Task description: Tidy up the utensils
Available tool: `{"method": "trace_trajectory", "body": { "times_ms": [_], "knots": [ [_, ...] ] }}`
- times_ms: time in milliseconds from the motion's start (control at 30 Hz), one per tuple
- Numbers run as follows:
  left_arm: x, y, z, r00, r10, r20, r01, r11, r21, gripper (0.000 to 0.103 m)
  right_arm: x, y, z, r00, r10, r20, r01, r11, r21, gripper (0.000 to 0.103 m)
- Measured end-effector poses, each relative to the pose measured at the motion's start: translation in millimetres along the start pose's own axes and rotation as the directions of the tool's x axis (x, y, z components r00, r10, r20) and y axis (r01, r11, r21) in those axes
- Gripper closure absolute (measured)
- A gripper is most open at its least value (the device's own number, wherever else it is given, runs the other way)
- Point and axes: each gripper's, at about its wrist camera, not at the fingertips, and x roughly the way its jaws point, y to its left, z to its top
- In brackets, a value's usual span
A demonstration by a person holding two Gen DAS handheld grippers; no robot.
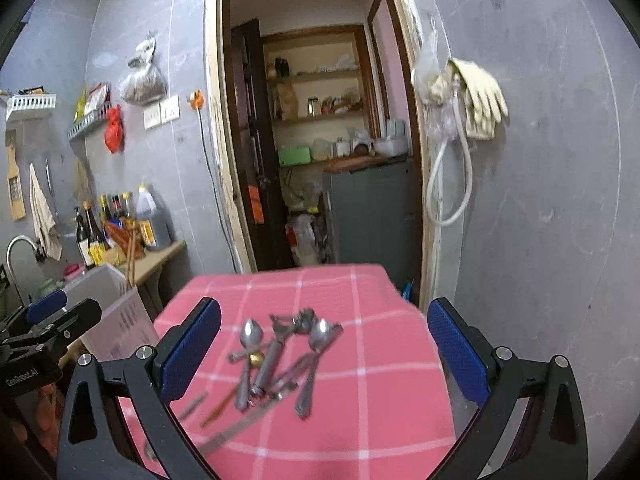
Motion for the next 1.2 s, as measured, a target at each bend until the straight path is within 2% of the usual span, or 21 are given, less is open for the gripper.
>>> {"method": "trace_trajectory", "body": {
  "times_ms": [200,333,467,567,600,667,767,867,1000,1067,1200],
  "knots": [
    [25,-13,-30,0.989,-0.021,-0.147,0.025,0.999,0.024,0.001,39,-20,-29,0.989,0.078,-0.122,-0.076,0.997,0.021,0.001],
    [45,-15,-50,0.966,-0.040,-0.257,0.046,0.999,0.021,0.002,63,-24,-46,0.974,0.116,-0.196,-0.110,0.993,0.040,0.002],
    [62,-12,-66,0.941,-0.036,-0.337,0.040,0.999,0.005,0.013,89,-24,-61,0.952,0.151,-0.265,-0.141,0.988,0.055,0.003],
    [79,-11,-77,0.908,-0.024,-0.418,0.030,1.000,0.007,0.028,107,-22,-68,0.935,0.176,-0.307,-0.164,0.984,0.066,0.009],
    [86,-11,-81,0.892,-0.019,-0.452,0.025,1.000,0.006,0.029,111,-22,-69,0.932,0.180,-0.315,-0.167,0.984,0.067,0.012],
    [95,-10,-87,0.869,-0.005,-0.494,0.012,1.000,0.011,0.042,126,-19,-72,0.917,0.197,-0.347,-0.183,0.980,0.074,0.020],
    [109,-8,-97,0.823,0.015,-0.568,-0.009,1.000,0.013,0.056,144,-18,-75,0.896,0.226,-0.383,-0.204,0.974,0.099,0.028],
    [116,-5,-101,0.803,0.024,-0.595,-0.028,1.000,0.002,0.061,160,-18,-77,0.877,0.250,-0.410,-0.220,0.968,0.119,0.034],
    [122,-5,-102,0.792,0.041,-0.609,-0.049,0.999,0.004,0.066,188,-16,-77,0.853,0.279,-0.442,-0.234,0.960,0.154,0.042],
    [125,-7,-102,0.787,0.061,-0.614,-0.061,0.998,0.022,0.073,199,-15,-75,0.848,0.282,-0.449,-0.234,0.959,0.160,0.045],
    [130,-6,-99,0.775,0.079,-0.626,-0.078,0.997,0.029,0.080,231,-11,-71,0.825,0.270,-0.497,-0.202,0.961,0.186,0.056]
  ]
}}
